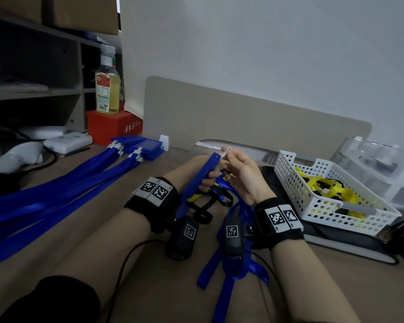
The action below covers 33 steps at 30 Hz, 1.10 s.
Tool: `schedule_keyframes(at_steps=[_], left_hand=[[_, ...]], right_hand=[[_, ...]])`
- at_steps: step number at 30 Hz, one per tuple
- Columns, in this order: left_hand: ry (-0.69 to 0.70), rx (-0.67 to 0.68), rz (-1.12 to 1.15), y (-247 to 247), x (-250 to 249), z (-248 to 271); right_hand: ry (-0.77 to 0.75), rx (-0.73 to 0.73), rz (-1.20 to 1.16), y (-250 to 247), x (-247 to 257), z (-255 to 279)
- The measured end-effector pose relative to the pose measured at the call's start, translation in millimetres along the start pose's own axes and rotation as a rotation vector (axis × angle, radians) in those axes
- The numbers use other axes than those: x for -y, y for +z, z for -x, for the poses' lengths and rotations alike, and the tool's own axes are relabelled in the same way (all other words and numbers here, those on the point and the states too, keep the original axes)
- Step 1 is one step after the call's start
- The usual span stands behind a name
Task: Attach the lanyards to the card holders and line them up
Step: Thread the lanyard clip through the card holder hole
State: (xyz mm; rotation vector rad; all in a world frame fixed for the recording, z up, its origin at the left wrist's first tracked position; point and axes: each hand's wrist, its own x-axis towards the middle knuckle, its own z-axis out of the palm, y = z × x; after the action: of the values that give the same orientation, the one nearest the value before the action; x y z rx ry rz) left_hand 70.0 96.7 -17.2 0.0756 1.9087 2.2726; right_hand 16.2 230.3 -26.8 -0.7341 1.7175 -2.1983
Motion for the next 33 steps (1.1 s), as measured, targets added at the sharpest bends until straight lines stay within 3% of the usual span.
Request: schedule_keyframes(at_steps=[10,16,33], left_hand=[[-0.001,0.006,0.040,-5.9,2.7,-2.3],[-0.096,0.039,-0.041,-7.9,0.0,-5.7],[-0.056,-0.079,-0.171,8.9,-6.7,12.0]], right_hand=[[-0.094,-0.083,-0.012,-0.6,0.1,-0.9],[-0.124,-0.132,0.056,-2.1,-0.1,-1.4],[-0.086,-0.200,0.152,0.1,7.8,6.8]])
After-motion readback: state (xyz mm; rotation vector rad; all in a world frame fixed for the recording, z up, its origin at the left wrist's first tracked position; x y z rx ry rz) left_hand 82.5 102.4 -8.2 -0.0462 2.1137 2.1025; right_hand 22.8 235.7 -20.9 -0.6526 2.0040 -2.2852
